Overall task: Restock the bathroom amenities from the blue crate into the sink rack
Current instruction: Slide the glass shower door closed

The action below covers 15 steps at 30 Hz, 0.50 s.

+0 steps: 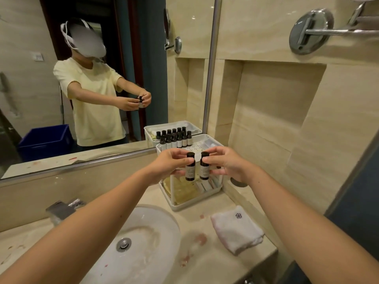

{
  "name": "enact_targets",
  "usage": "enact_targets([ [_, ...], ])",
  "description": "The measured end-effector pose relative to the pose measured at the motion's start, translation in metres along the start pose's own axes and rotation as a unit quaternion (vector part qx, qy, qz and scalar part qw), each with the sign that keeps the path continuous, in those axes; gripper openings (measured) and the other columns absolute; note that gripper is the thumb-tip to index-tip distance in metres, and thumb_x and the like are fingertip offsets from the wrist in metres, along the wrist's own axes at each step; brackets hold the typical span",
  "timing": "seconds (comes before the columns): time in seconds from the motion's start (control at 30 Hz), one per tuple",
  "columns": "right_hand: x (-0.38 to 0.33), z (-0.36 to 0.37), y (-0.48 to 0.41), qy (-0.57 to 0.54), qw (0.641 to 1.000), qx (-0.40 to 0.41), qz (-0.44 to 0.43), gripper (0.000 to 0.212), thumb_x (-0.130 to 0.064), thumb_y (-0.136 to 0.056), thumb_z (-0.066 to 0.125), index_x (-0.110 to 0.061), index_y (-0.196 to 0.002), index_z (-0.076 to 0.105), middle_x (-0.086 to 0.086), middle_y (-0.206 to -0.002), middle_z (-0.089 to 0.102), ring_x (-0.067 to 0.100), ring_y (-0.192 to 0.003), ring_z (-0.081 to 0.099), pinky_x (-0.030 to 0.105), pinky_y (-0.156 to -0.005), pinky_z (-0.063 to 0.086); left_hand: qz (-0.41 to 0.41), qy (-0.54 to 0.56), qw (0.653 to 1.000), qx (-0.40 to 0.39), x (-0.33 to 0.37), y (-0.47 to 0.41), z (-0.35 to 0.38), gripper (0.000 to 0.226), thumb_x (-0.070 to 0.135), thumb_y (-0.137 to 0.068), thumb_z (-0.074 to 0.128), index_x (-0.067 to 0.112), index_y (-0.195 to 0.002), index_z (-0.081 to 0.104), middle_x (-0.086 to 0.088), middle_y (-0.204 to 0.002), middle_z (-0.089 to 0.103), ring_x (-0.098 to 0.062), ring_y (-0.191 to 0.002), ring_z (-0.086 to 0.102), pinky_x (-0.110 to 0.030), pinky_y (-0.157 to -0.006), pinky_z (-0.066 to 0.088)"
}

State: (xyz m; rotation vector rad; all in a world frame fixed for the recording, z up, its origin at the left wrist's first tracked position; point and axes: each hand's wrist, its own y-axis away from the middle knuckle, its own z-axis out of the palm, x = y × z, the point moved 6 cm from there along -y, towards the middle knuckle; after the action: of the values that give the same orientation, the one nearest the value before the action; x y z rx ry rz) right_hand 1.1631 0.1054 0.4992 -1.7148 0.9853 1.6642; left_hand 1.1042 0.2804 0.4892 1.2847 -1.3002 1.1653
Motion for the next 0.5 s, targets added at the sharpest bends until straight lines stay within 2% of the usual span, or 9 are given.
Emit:
enact_targets([
  [0.17,-0.004,-0.042,-0.056,0.006,1.000,-0.005,0.000,0.029,-0.006,-0.082,0.076,-0.013,-0.107,0.064,0.006,-0.111,0.065,0.018,-0.094,0.070,0.032,-0.071,0.059,-0.010,-0.005,1.000,0.017,0.000,-0.065,0.003,0.019,0.016,-0.086,0.072,0.020,-0.104,0.070,0.001,-0.099,0.076,-0.010,-0.094,0.071,-0.027,-0.075,0.059],
  [0.37,-0.004,-0.083,-0.123,0.013,0.999,-0.030,0.007,0.030,-0.007,-0.076,0.081,-0.016,-0.102,0.068,0.006,-0.111,0.068,0.021,-0.100,0.070,0.039,-0.081,0.060,-0.009,-0.017,0.998,0.063,0.000,-0.131,-0.002,0.017,0.014,-0.085,0.073,0.020,-0.101,0.071,0.002,-0.095,0.076,-0.011,-0.092,0.072,-0.024,-0.073,0.058],
  [0.5,-0.008,-0.099,-0.160,0.028,0.999,-0.042,0.017,0.036,-0.007,-0.074,0.082,-0.016,-0.105,0.068,0.009,-0.116,0.065,0.024,-0.104,0.068,0.042,-0.085,0.059,-0.016,-0.036,0.995,0.094,-0.001,-0.162,-0.008,0.017,0.014,-0.084,0.075,0.020,-0.100,0.071,0.002,-0.092,0.076,-0.011,-0.091,0.071,-0.027,-0.078,0.059],
])
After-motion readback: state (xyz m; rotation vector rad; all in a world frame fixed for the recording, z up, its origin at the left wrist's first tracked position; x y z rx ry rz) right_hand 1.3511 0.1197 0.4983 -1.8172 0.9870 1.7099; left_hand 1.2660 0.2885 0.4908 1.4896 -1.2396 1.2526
